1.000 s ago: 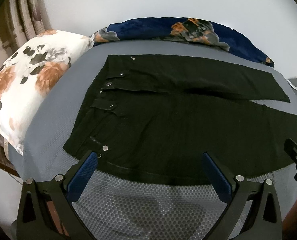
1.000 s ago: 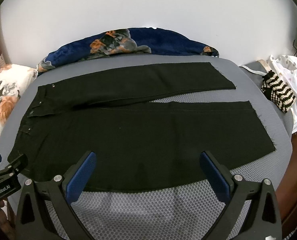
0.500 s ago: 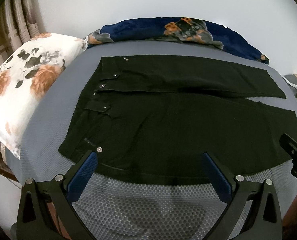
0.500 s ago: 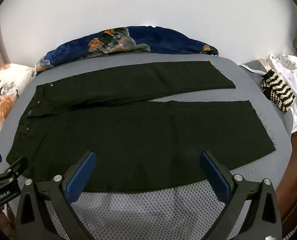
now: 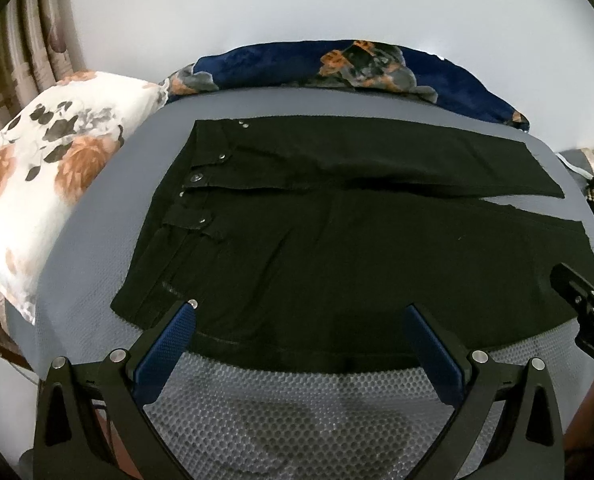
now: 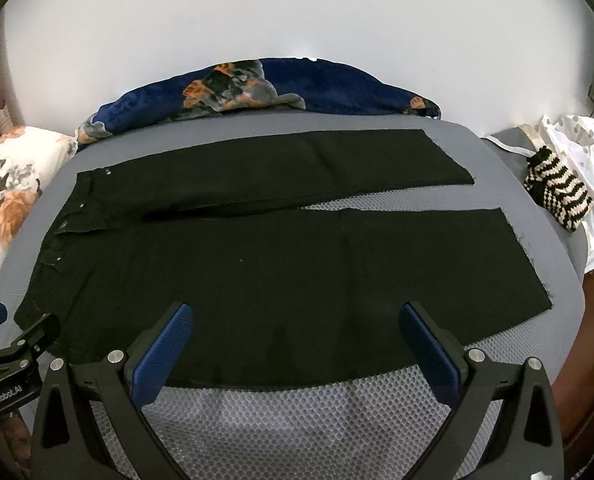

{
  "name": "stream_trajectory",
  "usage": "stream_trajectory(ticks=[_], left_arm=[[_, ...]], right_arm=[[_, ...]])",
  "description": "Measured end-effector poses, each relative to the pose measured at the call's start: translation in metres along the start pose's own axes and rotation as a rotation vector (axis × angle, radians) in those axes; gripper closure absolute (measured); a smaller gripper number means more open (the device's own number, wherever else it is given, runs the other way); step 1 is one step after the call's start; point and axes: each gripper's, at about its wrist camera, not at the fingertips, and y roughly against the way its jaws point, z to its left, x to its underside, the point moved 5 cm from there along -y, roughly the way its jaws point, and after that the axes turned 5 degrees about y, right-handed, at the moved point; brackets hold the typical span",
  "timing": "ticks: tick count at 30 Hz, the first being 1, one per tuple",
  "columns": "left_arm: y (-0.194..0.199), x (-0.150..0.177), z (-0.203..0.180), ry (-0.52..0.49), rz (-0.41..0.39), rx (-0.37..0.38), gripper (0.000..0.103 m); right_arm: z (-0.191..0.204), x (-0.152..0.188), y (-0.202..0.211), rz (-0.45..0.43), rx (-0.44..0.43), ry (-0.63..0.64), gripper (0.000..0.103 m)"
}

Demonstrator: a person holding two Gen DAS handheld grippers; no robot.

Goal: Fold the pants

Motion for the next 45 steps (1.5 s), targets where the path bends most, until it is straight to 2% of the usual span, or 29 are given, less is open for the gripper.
stream_trajectory(ticks=[7, 17, 45], left_arm=[[0.001, 0.001, -0.003, -0.021, 0.006, 0.017, 0.000], [0.015, -0.010, -0.004, -0.034, -0.080, 0.035, 0.000], [0.002, -0.015, 0.006, 0.011, -0.057, -0.016, 0.000]], right_arm=[[-0.002, -0.005, 0.001, -0.031, 0.011, 0.017, 0.000], [-0.018, -0.008, 0.002, -0.090, 0.043, -0.014, 0.000], [-0.019, -0.013, -0.004, -0.088, 0.007, 0.004, 0.000]])
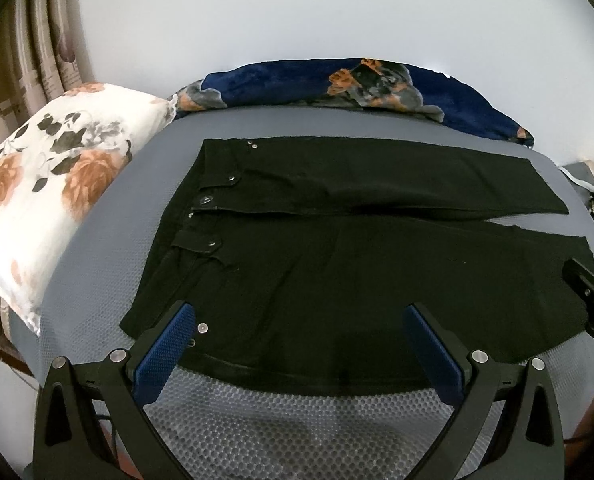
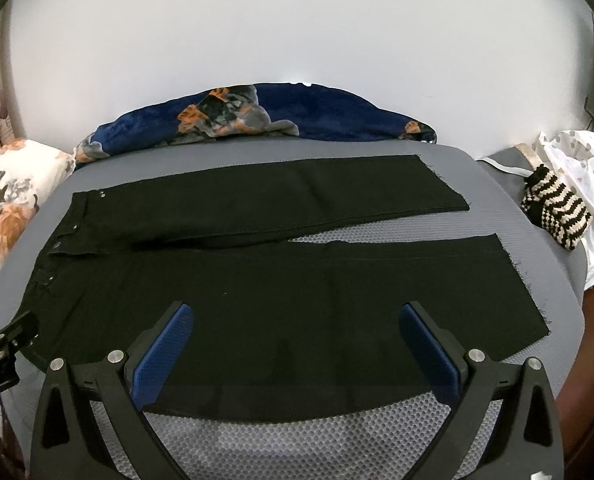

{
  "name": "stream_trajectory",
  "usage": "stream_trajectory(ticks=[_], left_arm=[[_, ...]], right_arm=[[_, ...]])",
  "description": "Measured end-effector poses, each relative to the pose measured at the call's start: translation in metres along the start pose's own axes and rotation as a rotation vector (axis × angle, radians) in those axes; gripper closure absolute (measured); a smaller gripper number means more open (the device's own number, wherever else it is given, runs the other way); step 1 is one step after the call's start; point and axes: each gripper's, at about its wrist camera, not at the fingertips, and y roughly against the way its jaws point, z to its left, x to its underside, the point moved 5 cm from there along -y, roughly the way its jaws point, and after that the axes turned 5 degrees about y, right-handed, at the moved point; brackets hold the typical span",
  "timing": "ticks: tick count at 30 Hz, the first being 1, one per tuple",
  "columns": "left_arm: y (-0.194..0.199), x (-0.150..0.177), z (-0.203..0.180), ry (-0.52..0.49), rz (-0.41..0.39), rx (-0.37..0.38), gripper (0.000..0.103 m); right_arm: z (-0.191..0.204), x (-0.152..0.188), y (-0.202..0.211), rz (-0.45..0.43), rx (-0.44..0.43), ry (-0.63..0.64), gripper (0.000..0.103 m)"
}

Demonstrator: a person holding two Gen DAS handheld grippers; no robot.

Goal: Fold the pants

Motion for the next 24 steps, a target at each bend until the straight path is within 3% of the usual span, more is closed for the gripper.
stream_trajectory(ticks=[18, 24], left_arm=[[-0.004, -0.002, 0.004, 0.000, 0.008, 0.002, 0.000], [-0.016, -0.021, 0.013, 0.009, 0.014, 0.004, 0.000]], right_arm=[[0.001, -0.005, -0.019, 0.046, 0.012, 0.004, 0.000], [0.002, -0.009, -0.035, 0.091, -0.001, 0.010, 0.000]])
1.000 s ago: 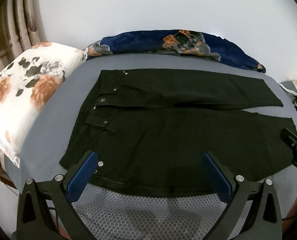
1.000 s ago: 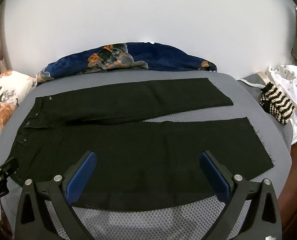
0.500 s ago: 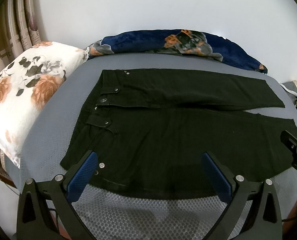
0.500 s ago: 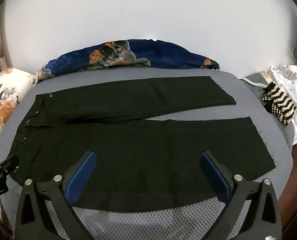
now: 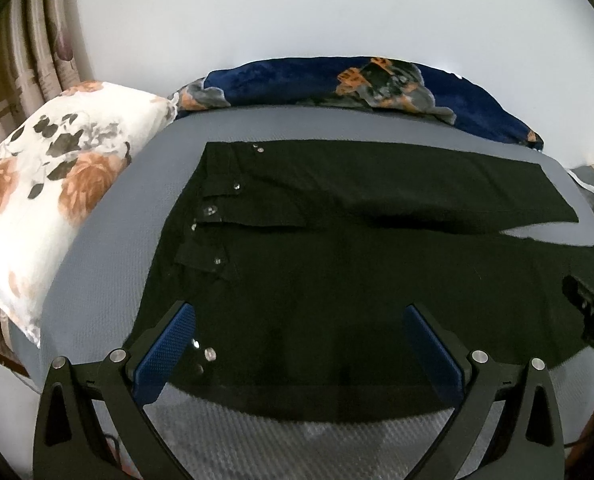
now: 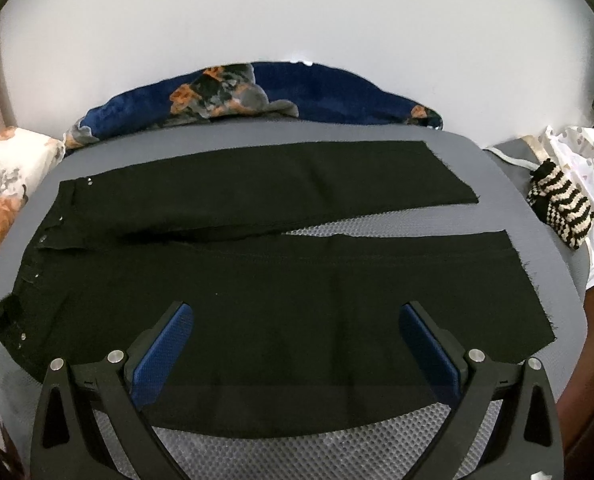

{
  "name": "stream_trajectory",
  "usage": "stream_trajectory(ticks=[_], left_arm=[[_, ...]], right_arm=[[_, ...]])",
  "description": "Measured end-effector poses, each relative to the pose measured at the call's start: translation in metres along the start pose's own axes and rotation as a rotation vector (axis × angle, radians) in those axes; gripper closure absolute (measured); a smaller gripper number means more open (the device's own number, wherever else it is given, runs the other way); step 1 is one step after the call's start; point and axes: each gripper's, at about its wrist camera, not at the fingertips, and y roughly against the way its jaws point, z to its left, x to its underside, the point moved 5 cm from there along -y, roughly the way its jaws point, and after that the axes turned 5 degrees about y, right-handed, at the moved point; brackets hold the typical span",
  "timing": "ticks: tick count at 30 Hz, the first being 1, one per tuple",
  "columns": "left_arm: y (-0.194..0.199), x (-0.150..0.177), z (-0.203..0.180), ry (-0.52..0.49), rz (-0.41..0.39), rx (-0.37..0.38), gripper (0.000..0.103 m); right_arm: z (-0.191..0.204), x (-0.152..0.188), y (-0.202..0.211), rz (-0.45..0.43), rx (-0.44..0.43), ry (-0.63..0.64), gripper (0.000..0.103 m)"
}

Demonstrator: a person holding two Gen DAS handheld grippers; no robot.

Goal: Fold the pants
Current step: 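Grasp the black trousers' waistband with the left tool while the right tool grasps the waistband too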

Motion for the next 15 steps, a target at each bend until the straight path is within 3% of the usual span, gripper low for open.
stream_trajectory(ticks=[8, 12, 15], left_arm=[[-0.032, -0.050, 0.036, 0.058, 0.010, -0.021, 0.000], [-0.056, -0.082, 0.065, 0.073, -0.003, -0.036, 0.003], [-0.083, -0.105, 0.088, 0.068, 0.009, -0.017, 0.013]], right_arm=[[0.000, -0.016, -0.028, 0.035, -0.024, -0.004, 0.000], [0.007, -0.030, -0.039, 0.037, -0.137, -0.024, 0.000], [0.014, -0.043, -0.046, 0.027, -0.191, -0.034, 0.000]])
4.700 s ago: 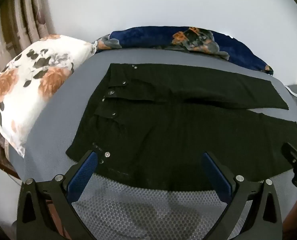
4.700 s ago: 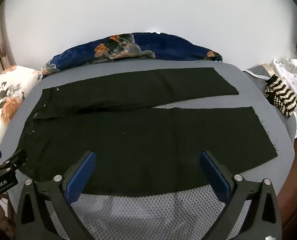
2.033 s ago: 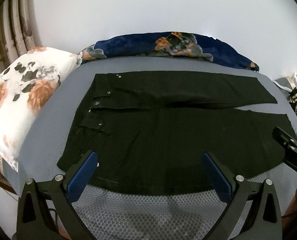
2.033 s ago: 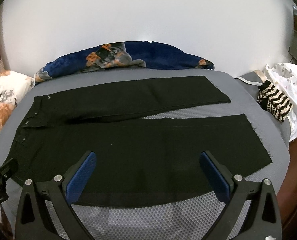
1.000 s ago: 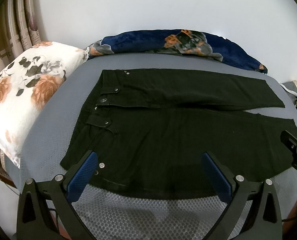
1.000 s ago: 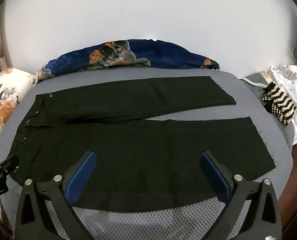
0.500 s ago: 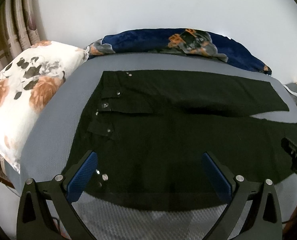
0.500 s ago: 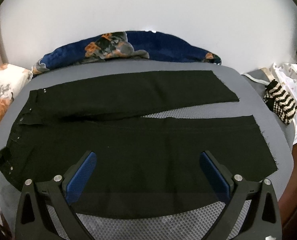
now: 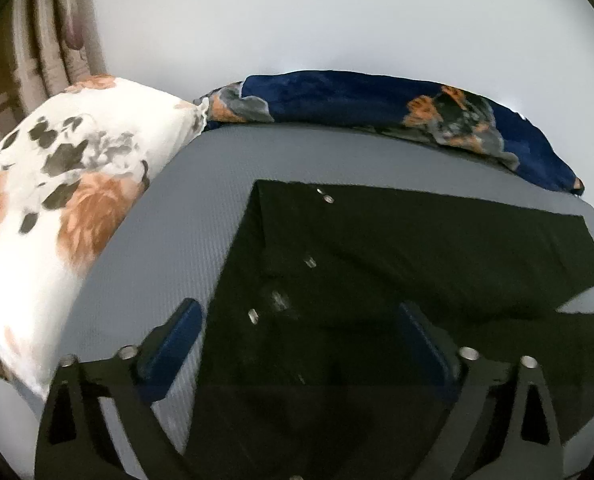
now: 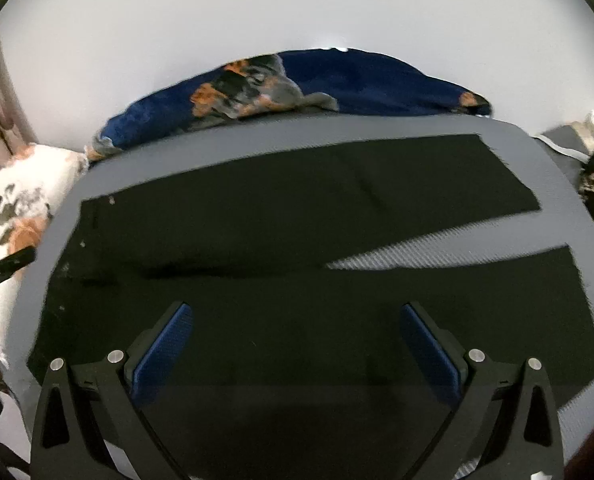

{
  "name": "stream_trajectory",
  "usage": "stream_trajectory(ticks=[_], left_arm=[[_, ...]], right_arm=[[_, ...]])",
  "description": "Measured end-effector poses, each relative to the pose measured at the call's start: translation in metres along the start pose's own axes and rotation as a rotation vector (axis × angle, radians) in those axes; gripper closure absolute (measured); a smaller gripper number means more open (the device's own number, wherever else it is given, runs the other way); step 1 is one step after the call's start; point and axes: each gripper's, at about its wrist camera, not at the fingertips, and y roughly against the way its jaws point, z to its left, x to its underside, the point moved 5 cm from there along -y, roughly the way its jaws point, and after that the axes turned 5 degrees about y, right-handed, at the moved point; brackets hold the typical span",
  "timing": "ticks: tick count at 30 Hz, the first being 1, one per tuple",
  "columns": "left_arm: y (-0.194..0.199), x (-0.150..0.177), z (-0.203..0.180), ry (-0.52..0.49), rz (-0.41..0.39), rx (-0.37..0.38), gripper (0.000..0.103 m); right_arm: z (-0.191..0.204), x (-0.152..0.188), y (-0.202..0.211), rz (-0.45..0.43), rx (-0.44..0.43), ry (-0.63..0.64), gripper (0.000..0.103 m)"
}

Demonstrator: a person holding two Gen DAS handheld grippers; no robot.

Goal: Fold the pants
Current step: 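Grasp the black trousers' waistband with the left tool while the right tool grasps the waistband too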

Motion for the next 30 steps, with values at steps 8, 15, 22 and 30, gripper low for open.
stream_trajectory(ticks=[8, 15, 22, 30], left_arm=[[-0.058, -0.051, 0.036, 0.118, 0.086, 0.277, 0.034], [-0.118, -0.076, 0.058, 0.231, 0.193, 0.442, 0.035], [-0.163, -0.081, 0.076, 0.382, 0.326, 0.580, 0.036], [-0.185, -0.087, 0.067, 0.394, 0.386, 0.692, 0.055]], right_arm=[[0.001, -0.040, -0.032, 0.056, -0.041, -0.077, 0.000], [0.009, -0.052, -0.059, 0.106, -0.021, -0.091, 0.000], [0.021, -0.055, -0.084, 0.149, 0.008, -0.061, 0.000], [0.034, -0.059, -0.102, 0.176, 0.020, -0.024, 0.000]])
